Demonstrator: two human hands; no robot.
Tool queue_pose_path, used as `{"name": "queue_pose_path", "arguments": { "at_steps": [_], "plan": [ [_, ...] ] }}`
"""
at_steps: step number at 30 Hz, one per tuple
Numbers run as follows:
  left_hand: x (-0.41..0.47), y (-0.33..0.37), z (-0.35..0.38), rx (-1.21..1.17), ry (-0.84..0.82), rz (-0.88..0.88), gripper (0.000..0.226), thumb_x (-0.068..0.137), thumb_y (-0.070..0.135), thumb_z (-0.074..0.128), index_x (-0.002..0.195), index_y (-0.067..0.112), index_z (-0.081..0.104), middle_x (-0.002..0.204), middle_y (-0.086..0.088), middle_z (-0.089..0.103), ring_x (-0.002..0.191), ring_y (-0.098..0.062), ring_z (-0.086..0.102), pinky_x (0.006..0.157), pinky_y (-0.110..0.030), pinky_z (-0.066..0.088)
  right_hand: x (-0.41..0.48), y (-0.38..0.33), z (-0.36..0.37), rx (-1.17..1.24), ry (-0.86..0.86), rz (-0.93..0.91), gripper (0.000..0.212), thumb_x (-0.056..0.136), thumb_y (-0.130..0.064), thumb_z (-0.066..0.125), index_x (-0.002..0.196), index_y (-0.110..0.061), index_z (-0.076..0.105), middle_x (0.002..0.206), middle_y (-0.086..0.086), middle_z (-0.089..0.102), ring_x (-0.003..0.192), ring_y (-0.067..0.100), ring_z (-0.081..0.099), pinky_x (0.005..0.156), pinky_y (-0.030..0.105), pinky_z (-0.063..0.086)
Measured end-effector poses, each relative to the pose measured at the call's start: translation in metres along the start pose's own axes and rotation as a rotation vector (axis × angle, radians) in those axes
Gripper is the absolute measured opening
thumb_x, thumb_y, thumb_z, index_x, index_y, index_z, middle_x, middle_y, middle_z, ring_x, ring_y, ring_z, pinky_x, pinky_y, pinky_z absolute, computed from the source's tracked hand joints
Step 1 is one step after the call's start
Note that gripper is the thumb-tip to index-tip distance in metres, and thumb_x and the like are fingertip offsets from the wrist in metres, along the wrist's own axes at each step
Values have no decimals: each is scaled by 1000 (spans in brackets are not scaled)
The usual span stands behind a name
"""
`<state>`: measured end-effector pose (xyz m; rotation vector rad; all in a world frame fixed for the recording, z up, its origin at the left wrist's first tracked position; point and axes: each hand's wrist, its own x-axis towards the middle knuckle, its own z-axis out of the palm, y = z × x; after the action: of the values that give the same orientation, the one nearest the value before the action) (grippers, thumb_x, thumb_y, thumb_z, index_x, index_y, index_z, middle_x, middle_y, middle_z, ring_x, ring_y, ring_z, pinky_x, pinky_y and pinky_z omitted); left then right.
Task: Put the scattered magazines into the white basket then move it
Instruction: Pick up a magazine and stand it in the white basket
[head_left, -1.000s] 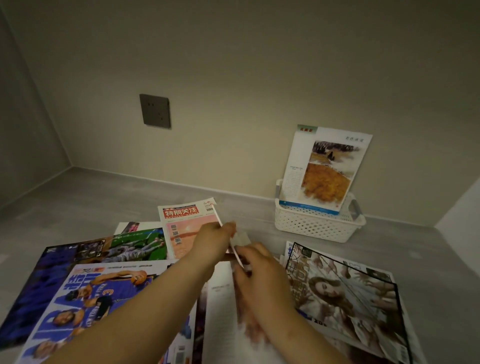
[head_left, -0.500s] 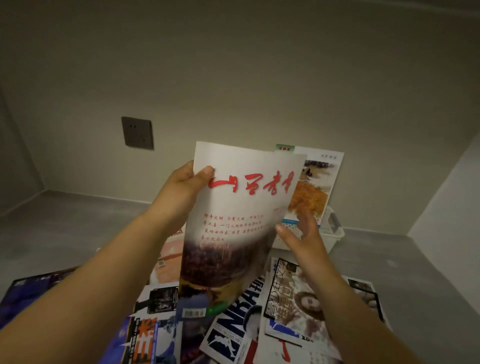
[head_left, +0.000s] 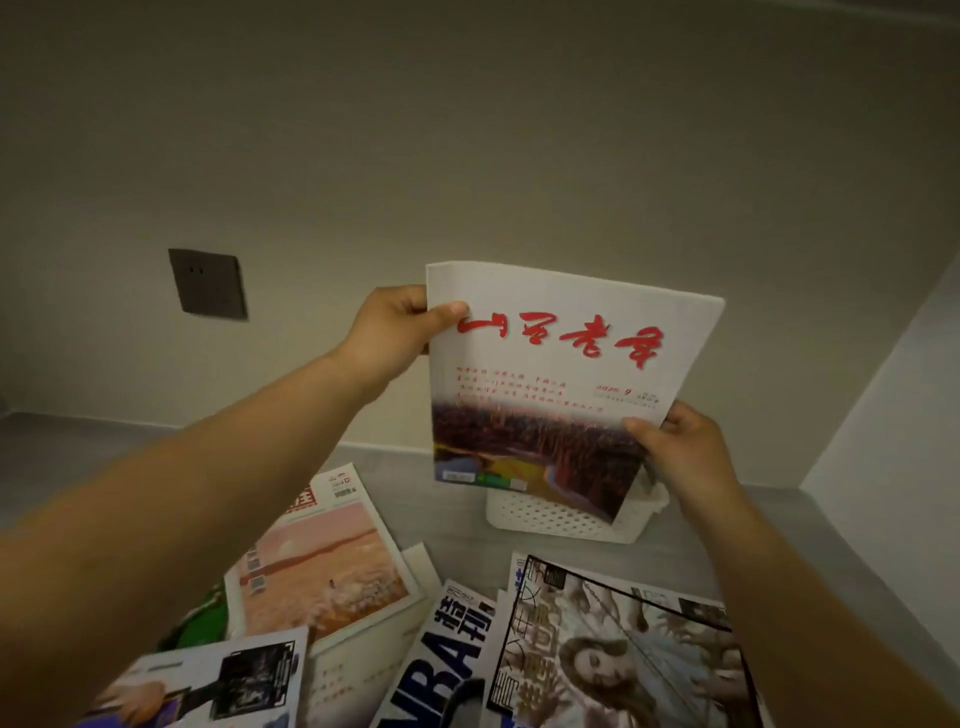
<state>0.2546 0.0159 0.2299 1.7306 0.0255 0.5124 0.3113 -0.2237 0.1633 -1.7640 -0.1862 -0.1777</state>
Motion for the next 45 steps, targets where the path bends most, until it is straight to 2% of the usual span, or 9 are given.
{"name": "queue_pose_path", "arguments": {
  "at_steps": [4,10,15,23,26,31,36,40,45],
  "plan": [
    [46,-5,29,22,-37,5,23,85,12,56,104,1,62,97,-4,61,77,-16,60,48,-13,53,47,2,-12,-10,125,-79,27,81,3,56,107,0,60,97,4,59,65,2,57,47,0,42],
    [93,-38,78,24,-65,-36,26,85,12,56,106,-1,62,102,-10,63,84,-17,60,54,-14,52,97,40,-18,60,251,28,27,82,-2,54,108,-6,60,96,4,58,87,18,55,76,26,41],
    [119,-69,94,41,-56,-98,28,84,11,57,109,-2,60,115,-17,62,88,-18,57,58,-17,51,119,70,-12,127,236,52,26,83,-3,54,107,-11,60,88,-1,60,70,3,54,60,18,40],
    [149,-82,90,62,58,-57,22,84,13,58,100,0,64,87,-2,61,54,3,58,41,-7,48,159,75,3,151,154,82,21,82,-4,54,94,-20,60,86,-2,61,76,10,57,66,22,43],
    [154,-87,90,128,88,-58,21,84,16,58,100,4,64,84,3,60,57,2,56,40,-5,46,163,85,10,163,113,107,19,83,-6,54,93,-21,60,81,-7,62,75,6,57,63,21,42],
    [148,-119,106,222,-8,-143,27,82,14,60,105,2,63,94,-3,61,80,-16,58,50,-11,50,164,115,18,135,146,173,26,84,-4,54,110,-5,59,98,5,60,89,23,57,82,31,42],
    [156,-144,120,263,143,-145,23,79,12,63,101,3,64,101,-9,66,85,-19,58,80,-31,52,177,132,15,2,232,107,28,84,-4,54,112,-4,55,102,6,58,91,20,55,72,25,42],
    [151,-166,124,342,318,-120,26,79,15,64,101,6,57,91,-1,57,84,-16,53,78,-25,44,188,141,16,-11,334,157,47,83,-1,54,127,-6,38,128,13,49,108,22,51,82,24,38],
    [138,-192,129,511,220,-141,26,87,18,52,110,6,59,112,-12,66,95,-23,59,78,-25,40,192,151,19,-278,191,135,26,88,-3,44,112,2,51,122,21,57,108,34,54,81,31,41]
  ]
}}
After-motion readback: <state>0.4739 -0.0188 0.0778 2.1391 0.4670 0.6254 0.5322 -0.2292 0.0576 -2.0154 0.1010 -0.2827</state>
